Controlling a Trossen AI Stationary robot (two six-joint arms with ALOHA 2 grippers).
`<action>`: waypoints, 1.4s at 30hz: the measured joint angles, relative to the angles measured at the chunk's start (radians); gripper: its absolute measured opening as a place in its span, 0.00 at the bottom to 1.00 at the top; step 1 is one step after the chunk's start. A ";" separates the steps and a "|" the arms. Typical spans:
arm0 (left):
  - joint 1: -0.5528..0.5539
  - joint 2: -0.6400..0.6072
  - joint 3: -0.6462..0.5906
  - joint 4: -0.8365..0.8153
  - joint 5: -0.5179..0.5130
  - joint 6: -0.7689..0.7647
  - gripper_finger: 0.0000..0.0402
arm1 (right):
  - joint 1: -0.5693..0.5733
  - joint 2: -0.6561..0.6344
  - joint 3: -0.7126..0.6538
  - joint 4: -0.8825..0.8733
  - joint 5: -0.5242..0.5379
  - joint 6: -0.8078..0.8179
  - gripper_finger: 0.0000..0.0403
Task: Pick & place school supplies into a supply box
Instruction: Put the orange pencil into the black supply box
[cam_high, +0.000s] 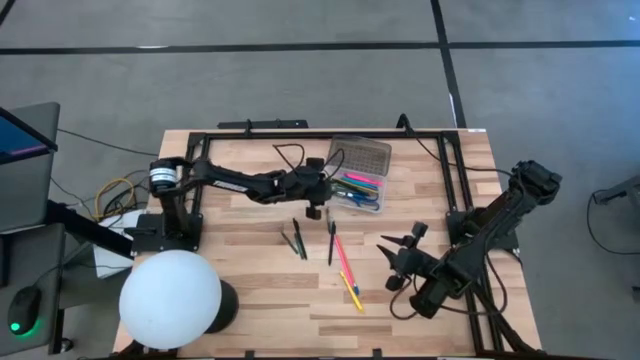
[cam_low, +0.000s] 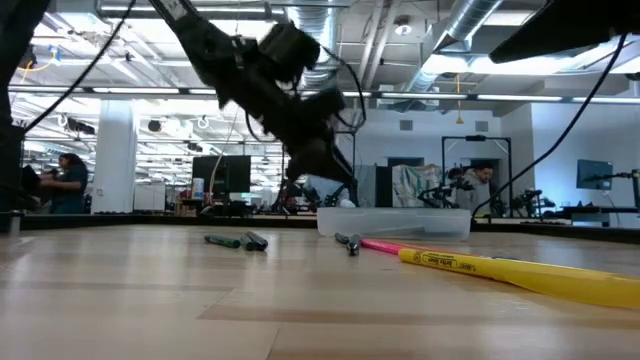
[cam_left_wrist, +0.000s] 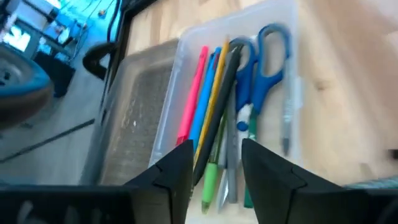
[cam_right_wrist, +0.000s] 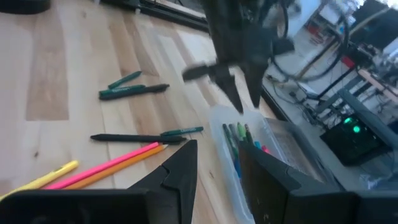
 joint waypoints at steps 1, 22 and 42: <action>-0.012 -0.024 0.000 -0.031 -0.011 0.010 0.33 | -0.013 0.000 0.000 0.004 -0.013 0.000 0.27; -0.172 -0.419 -0.299 -0.505 0.216 -0.312 0.33 | -0.302 0.000 -0.141 0.480 -0.468 -0.131 0.27; -0.279 -0.524 -0.441 -0.389 0.212 -0.399 0.33 | -0.334 0.251 -0.099 0.680 -0.721 0.013 0.27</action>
